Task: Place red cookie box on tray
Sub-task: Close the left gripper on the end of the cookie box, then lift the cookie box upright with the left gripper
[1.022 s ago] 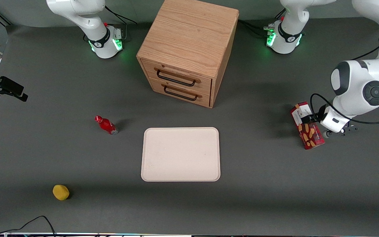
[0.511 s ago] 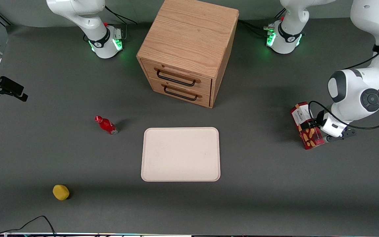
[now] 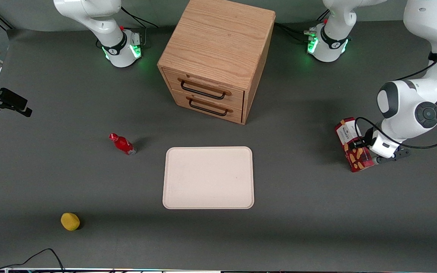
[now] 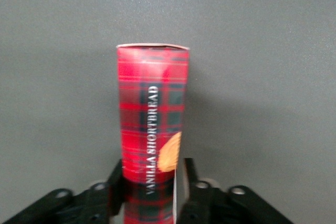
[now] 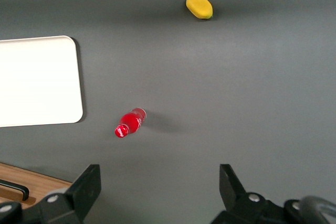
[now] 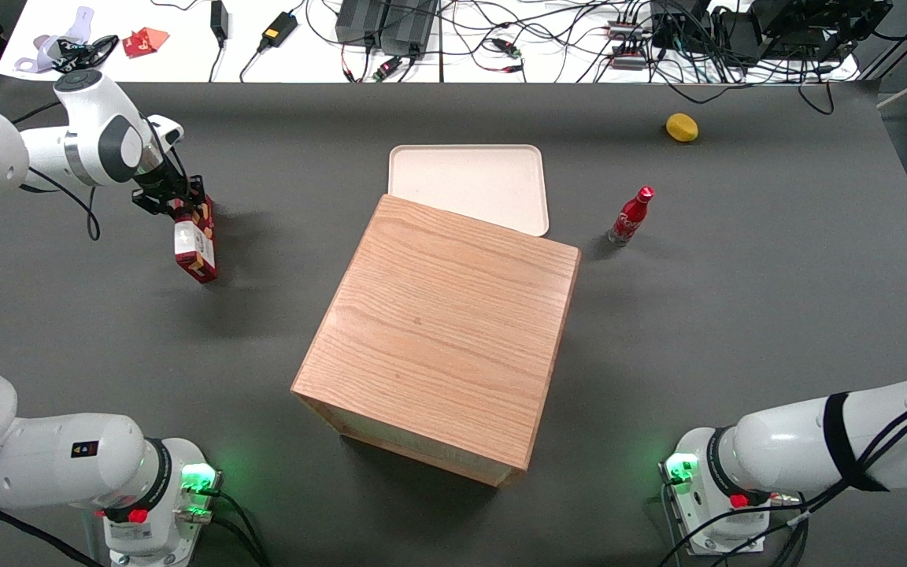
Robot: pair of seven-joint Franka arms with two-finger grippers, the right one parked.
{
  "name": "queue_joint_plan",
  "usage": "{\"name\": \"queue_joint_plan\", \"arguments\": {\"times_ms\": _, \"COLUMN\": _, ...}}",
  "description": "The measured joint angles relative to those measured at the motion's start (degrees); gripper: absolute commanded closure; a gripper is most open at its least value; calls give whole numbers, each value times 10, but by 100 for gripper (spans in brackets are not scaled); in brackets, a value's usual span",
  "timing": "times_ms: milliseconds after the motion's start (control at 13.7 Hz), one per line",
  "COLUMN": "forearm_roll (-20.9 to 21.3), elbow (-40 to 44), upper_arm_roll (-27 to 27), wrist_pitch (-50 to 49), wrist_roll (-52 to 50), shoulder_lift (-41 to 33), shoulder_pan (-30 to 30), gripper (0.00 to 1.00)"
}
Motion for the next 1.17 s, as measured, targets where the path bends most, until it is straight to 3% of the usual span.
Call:
{"name": "queue_joint_plan", "arguments": {"times_ms": 292, "forearm_roll": 0, "elbow": 13, "upper_arm_roll": 0, "wrist_pitch": -53, "wrist_roll": 0, "shoulder_lift": -13, "shoulder_pan": 0, "gripper": 80}}
{"name": "queue_joint_plan", "arguments": {"times_ms": 803, "forearm_roll": 0, "elbow": 199, "upper_arm_roll": -8, "wrist_pitch": -446, "wrist_roll": 0, "shoulder_lift": -137, "shoulder_pan": -2, "gripper": 79}}
{"name": "queue_joint_plan", "arguments": {"times_ms": 1168, "forearm_roll": -3, "elbow": 287, "upper_arm_roll": -49, "wrist_pitch": -541, "wrist_roll": -19, "shoulder_lift": -160, "shoulder_pan": -5, "gripper": 78}}
